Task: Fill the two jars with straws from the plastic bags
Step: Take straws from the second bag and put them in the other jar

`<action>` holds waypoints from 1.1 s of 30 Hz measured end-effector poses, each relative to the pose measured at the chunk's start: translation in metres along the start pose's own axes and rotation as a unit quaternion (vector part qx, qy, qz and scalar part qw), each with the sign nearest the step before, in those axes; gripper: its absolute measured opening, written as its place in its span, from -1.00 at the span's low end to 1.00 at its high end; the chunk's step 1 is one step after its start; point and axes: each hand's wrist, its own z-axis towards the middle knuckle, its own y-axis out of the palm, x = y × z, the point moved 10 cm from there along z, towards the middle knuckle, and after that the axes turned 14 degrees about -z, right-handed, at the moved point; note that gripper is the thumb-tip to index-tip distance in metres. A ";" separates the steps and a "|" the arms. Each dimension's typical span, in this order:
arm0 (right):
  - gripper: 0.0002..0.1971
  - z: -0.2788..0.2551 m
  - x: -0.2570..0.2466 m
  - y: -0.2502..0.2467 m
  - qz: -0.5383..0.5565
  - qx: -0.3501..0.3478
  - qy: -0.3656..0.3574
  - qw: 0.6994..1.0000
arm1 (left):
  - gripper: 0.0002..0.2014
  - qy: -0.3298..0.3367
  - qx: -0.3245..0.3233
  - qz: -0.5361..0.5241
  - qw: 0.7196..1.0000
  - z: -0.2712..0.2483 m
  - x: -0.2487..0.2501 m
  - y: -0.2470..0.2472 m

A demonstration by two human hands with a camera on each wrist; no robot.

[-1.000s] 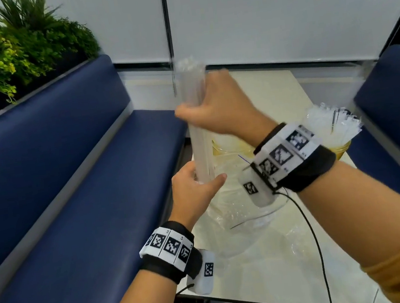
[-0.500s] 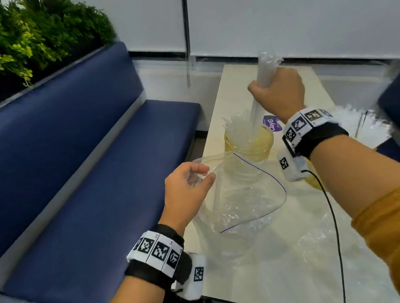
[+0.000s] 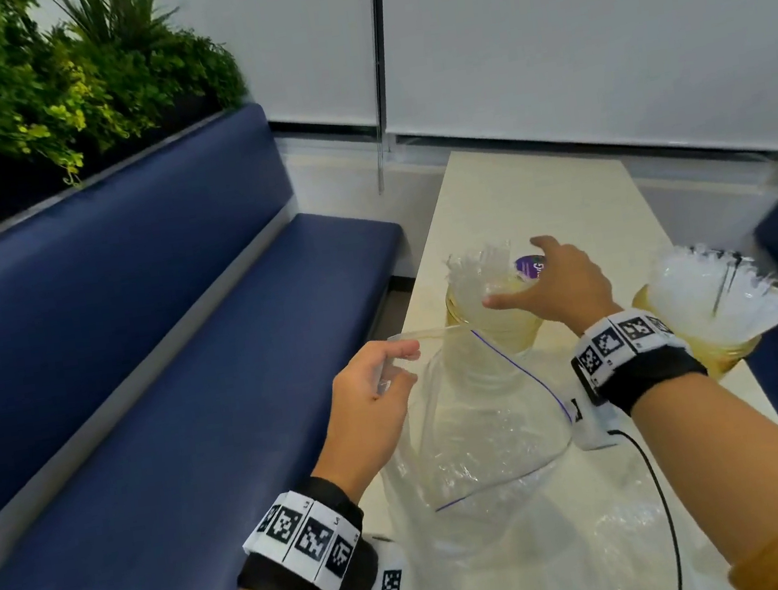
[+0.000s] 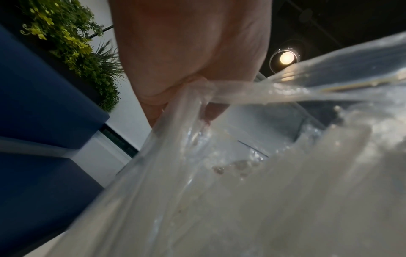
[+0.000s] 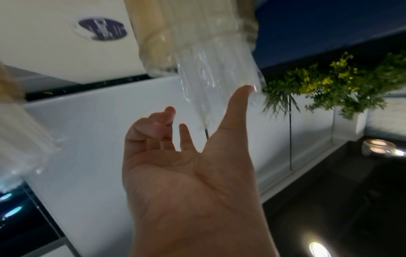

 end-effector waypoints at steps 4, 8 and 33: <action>-0.20 -0.020 -0.014 -0.058 -0.006 0.104 -0.038 0.994 | -0.55 0.022 -0.035 0.005 0.999 -0.004 0.011 0.015; -0.77 -0.085 -0.065 -0.112 0.051 0.169 -0.150 0.973 | -0.50 0.035 -0.041 0.000 0.999 -0.005 0.014 0.025; -0.68 -0.164 -0.051 0.031 -0.336 -0.231 -0.225 0.885 | -0.53 0.027 -0.076 0.021 0.996 -0.013 0.013 0.042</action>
